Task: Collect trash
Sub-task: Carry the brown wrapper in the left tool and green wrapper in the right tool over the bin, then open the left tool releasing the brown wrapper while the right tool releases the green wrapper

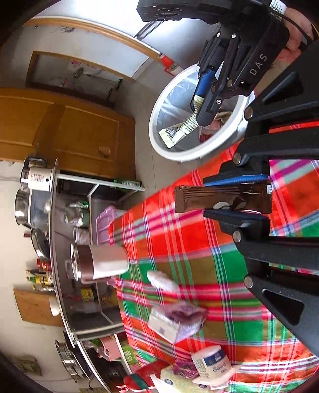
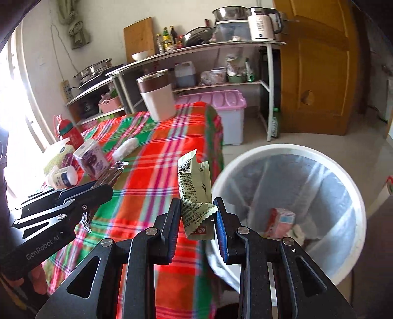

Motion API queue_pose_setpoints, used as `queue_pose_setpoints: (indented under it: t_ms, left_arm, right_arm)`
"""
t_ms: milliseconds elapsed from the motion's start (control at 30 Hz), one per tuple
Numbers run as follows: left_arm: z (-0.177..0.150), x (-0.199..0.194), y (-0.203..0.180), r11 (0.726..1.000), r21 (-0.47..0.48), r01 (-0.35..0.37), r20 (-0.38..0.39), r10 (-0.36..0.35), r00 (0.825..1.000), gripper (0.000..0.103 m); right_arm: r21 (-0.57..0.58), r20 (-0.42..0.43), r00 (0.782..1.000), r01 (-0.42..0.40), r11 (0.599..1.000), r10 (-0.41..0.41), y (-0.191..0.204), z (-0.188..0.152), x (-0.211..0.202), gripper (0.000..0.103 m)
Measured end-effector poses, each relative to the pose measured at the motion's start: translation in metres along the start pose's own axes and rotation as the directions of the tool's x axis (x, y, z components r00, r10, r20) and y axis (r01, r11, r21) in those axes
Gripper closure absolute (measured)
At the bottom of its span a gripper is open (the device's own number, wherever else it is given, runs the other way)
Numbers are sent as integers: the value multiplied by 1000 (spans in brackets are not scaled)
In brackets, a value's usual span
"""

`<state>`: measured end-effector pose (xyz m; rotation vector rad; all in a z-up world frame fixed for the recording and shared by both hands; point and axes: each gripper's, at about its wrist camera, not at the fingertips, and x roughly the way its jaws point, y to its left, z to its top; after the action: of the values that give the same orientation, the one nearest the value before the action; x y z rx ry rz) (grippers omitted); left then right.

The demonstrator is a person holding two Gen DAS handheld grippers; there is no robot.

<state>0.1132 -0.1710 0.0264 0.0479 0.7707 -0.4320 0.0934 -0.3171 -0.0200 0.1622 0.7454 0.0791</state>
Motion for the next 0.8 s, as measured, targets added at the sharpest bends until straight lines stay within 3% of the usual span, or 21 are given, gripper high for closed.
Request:
queue_pose_setpoints:
  t_ms: [367, 800]
  left_arm:
    - [6, 22, -54, 994, 86, 61, -33, -58, 998, 83]
    - [7, 45, -91, 987, 126, 97, -72, -88, 994, 83]
  right_arm:
    - [84, -16, 995, 97, 992, -96, -59, -10, -10, 75]
    - [127, -75, 976, 215, 968, -207, -97, -24, -4, 75]
